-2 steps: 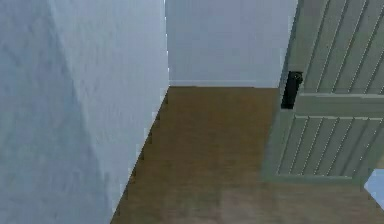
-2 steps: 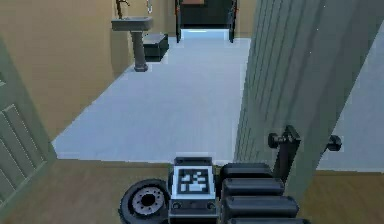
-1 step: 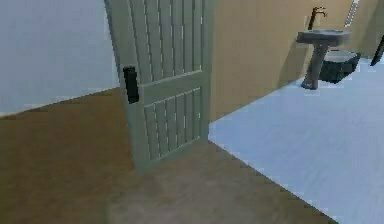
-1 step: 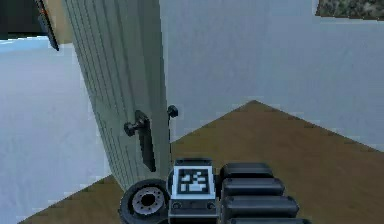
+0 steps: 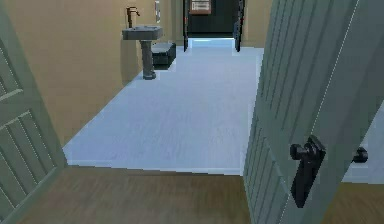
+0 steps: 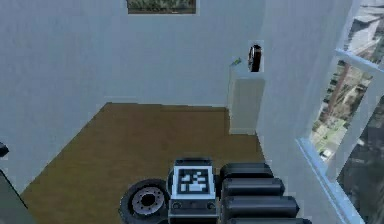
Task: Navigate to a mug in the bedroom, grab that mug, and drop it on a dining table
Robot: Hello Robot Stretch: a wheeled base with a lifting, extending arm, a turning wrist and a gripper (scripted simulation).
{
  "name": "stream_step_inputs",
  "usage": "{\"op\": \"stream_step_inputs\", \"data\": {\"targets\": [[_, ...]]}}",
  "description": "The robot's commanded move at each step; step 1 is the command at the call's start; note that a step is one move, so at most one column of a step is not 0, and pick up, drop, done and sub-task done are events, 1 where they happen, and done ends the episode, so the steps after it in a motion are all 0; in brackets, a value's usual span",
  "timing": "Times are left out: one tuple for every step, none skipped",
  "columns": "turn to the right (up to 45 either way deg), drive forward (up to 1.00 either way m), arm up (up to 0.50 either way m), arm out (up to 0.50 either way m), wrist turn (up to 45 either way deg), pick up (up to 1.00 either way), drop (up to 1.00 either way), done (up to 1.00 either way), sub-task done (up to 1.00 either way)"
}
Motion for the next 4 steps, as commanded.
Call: {"op": "stream_step_inputs", "data": {"targets": [[9.0,0.0,0.0,0.0,0.0,0.0,0.0,0.0,0.0],[0.0,0.2,0.0,0.0,0.0,0.0,0.0,0.0,0.0],[-42.0,0.0,0.0,0.0,0.0,0.0,0.0,0.0,0.0],[0.0,0.25,0.0,0.0,0.0,0.0,0.0,0.0,0.0]]}}
